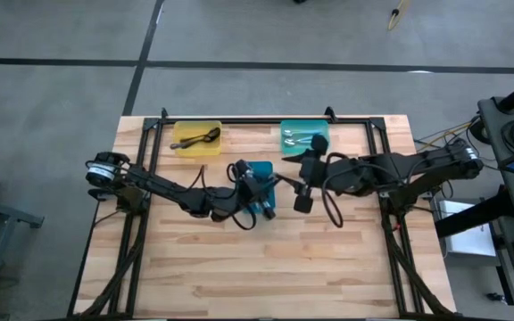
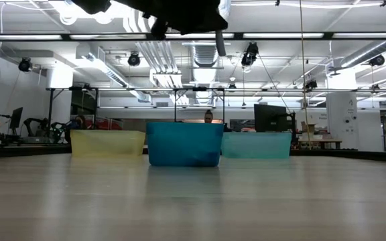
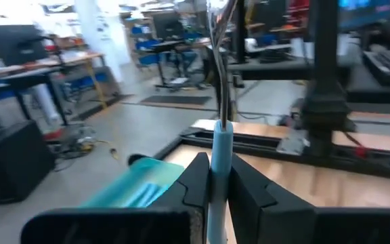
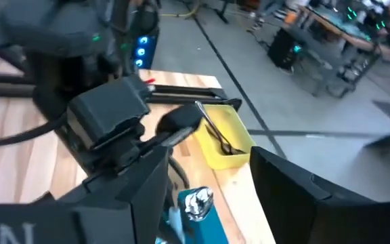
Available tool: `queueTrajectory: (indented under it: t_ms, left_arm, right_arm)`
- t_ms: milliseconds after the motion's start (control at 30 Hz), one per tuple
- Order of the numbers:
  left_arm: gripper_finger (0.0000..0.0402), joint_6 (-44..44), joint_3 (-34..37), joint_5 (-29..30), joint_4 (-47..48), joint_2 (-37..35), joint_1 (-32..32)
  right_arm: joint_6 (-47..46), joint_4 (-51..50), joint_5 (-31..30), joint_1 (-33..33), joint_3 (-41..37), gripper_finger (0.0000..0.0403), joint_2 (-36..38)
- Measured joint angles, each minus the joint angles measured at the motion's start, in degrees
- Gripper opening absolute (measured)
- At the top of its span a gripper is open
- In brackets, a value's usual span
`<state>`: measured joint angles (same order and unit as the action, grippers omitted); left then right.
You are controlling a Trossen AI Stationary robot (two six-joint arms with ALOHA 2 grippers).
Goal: Sort silverware by color (type)
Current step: Put the light blue spoon into the light blue bin
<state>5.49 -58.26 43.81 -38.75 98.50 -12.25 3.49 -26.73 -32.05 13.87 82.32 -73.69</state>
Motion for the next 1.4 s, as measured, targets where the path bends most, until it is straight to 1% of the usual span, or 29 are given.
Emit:
queueTrajectory:
  t_ms: [133, 233, 367, 467, 633, 767, 900, 967, 1067, 1200, 1300, 1400]
  left_arm:
    - [0.0015, 1.7, 0.0, 6.3, -1.5, 0.0, 0.0]
    - [0.0015, 2.4, 0.0, 9.1, -2.5, -0.1, 0.0]
    - [0.0015, 2.4, 0.0, 9.6, -3.1, -0.1, 0.0]
    - [0.0015, 2.6, 0.0, 9.6, -3.1, -0.1, 0.0]
    - [0.0015, 3.0, 0.0, 9.6, -3.2, -0.1, 0.0]
    - [0.0015, 3.1, 0.0, 9.2, -3.2, -0.1, 0.0]
    - [0.0015, 3.2, 0.0, 7.8, -3.3, -0.1, -0.2]
    - [0.0015, 3.2, 0.0, 7.6, -3.3, -0.1, -0.5]
    - [0.0015, 3.1, -0.1, 6.2, -3.8, -0.1, -0.6]
    - [0.0015, 3.0, -0.1, 6.0, -3.8, -0.1, -0.7]
    - [0.0015, 3.0, -0.1, 6.1, -3.7, -0.1, -0.7]
    - [0.0016, 3.0, -0.1, 6.2, -3.8, -0.1, -0.7]
  right_arm:
    - [-5.7, -0.4, -1.5, 0.3, -1.0, 0.0201, 0.6]
    - [-7.9, -0.4, -3.2, 1.1, -3.0, 0.0197, 0.5]
    - [-10.1, 2.2, -9.6, 2.1, -7.3, 0.0190, -0.6]
    - [-9.3, 8.6, -13.0, 2.5, -10.6, 0.0187, -1.5]
    - [-5.3, 20.4, -14.6, 2.5, -14.4, 0.0187, -3.1]
    - [-1.7, 29.5, -14.6, 2.4, -16.8, 0.0181, -3.9]
    - [-0.5, 33.7, -14.6, 2.0, -18.7, 0.0170, -4.1]
    - [-0.5, 35.2, -14.6, 1.5, -19.7, 0.0163, -4.1]
    - [-0.4, 35.6, -14.5, 1.0, -20.5, 0.0150, -4.1]
    - [-0.1, 35.6, -14.5, 0.7, -20.6, 0.0127, -4.7]
    - [0.6, 35.7, -14.5, 0.7, -20.6, 0.0099, -5.1]
    - [1.2, 36.6, -14.4, 0.7, -20.5, 0.0062, -5.6]
